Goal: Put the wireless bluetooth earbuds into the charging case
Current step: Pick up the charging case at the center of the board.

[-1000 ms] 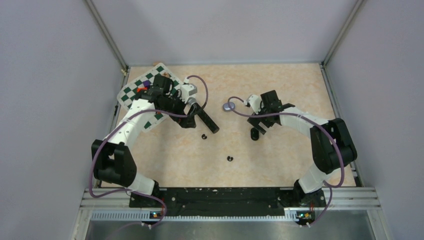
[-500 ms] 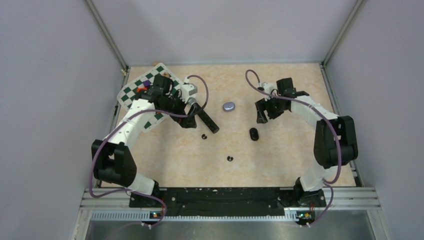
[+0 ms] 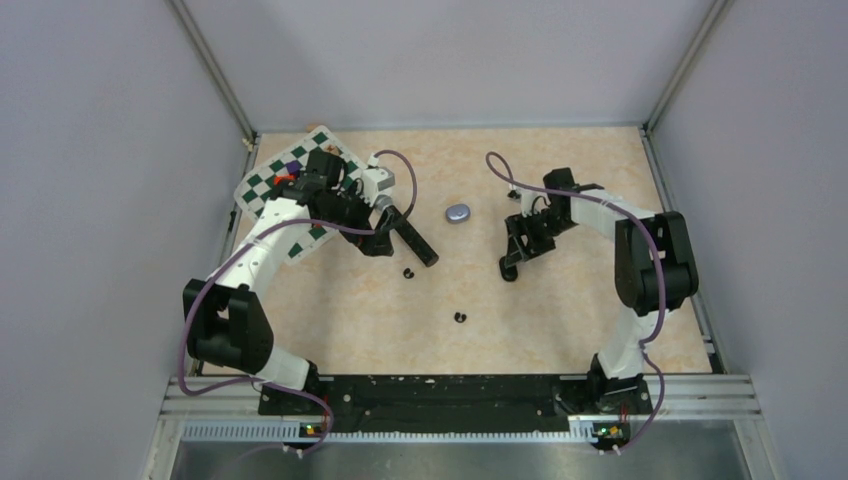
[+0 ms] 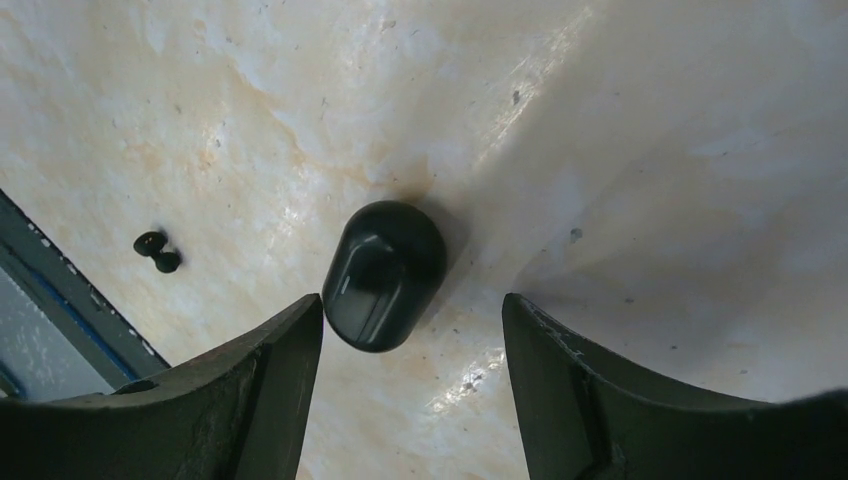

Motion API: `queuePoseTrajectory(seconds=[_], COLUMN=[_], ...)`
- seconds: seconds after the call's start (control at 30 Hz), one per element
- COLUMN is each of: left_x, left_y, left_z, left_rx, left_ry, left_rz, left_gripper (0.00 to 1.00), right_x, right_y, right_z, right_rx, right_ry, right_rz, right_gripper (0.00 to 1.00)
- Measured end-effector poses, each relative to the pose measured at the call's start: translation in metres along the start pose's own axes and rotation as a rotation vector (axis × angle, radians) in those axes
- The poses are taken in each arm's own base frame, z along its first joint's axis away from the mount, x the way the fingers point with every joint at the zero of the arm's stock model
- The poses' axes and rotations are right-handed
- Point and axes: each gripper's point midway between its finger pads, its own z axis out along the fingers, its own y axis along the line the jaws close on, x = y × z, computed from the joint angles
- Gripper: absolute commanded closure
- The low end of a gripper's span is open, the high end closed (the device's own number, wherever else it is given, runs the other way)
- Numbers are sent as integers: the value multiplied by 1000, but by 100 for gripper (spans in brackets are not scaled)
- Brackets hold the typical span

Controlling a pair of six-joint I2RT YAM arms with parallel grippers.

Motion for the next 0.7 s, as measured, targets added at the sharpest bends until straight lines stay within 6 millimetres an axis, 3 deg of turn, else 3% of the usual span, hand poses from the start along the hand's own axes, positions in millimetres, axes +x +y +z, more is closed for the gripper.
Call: queuePoseTrajectory(seconds=[0.37, 0.7], left_x=[0, 0], left_y=[0, 0], left_z=[0, 0], left_rx=[0, 0], left_ry=[1, 1], left_rz=[-1, -1], left_gripper=[1, 1], right_x=[15, 21], right_y=[31, 36], right_z=[18, 28], right_rx=[44, 267], right_ry=[118, 230], right_rz=[-142, -400], right_gripper=[36, 37])
